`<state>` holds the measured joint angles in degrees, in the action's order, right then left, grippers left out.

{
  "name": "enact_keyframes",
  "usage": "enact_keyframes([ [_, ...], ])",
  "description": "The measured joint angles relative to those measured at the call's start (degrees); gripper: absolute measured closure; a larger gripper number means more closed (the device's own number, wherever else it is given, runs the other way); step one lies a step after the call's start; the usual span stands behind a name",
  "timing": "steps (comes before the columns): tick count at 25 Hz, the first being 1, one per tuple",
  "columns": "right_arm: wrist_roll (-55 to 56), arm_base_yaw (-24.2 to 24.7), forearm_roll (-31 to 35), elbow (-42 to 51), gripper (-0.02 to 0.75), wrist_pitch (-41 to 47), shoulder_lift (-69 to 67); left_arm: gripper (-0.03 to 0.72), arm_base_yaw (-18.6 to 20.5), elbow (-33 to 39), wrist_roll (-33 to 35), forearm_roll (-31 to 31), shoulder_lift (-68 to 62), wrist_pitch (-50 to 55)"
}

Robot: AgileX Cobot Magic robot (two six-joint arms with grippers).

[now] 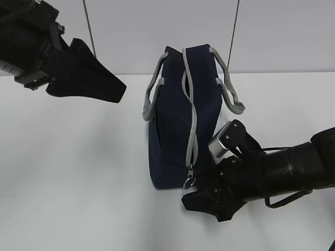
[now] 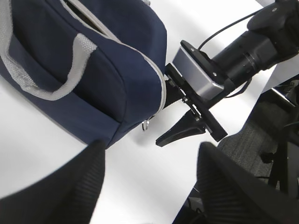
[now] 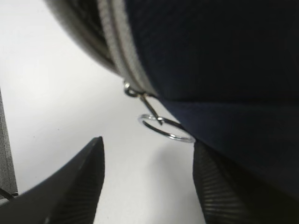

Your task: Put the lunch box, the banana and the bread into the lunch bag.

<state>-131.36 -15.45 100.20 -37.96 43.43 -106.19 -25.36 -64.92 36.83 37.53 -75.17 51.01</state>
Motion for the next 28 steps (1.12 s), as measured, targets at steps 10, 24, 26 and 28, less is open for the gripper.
enact_keyframes([
  [10, 0.5, 0.0, 0.1, 0.0, 0.292, -1.0, 0.0, 0.254, 0.0, 0.0, 0.0, -0.4, 0.0, 0.1],
  [24, 7.9, 0.0, -6.9, 0.0, 0.292, 0.5, 0.3, 0.254, 0.0, 0.0, 0.0, -0.6, 0.0, 0.3],
  [26, 7.9, 0.0, -7.1, 0.0, 0.292, 0.7, 0.3, 0.254, 0.0, 0.0, 0.0, -0.6, 0.0, 0.3],
  [28, 7.9, 0.0, -7.2, 0.0, 0.292, 0.8, 0.3, 0.254, 0.0, 0.0, 0.0, -0.6, 0.0, 0.3],
])
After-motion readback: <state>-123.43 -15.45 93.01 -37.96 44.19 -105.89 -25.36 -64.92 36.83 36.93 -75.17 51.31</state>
